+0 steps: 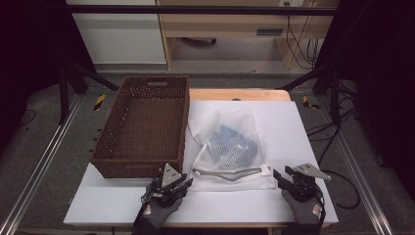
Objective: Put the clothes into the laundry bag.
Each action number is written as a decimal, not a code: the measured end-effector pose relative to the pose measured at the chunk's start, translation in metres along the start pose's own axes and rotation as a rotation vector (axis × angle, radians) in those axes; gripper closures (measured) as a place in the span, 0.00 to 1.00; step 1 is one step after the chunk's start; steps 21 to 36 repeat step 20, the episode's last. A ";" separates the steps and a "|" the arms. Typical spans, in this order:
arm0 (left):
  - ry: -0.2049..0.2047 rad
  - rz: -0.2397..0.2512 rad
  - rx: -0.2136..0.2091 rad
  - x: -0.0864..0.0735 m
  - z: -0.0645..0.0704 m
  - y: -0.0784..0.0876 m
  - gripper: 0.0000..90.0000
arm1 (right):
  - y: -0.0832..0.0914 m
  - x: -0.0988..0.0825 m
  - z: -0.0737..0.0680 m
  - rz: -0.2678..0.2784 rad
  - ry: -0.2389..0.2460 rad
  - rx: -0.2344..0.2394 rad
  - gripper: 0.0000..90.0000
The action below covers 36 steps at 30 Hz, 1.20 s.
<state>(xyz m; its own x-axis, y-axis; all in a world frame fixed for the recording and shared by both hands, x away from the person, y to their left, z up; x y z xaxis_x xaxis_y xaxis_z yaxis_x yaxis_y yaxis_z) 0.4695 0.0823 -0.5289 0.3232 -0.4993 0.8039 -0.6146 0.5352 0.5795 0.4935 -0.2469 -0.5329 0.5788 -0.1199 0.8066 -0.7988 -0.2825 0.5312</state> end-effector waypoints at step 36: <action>0.001 0.001 0.010 -0.020 -0.023 0.030 0.44 | 0.007 0.004 0.020 0.017 0.016 -0.011 0.21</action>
Point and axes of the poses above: each handheld gripper's, and its own axes: y roughly backward along the jaws, x roughly out of its top, z roughly to its right, the point moved 10 cm from there along -y, roughly forward along the jaws, and after that the axes turned 12 degrees about -y, right-handed, at the moved point
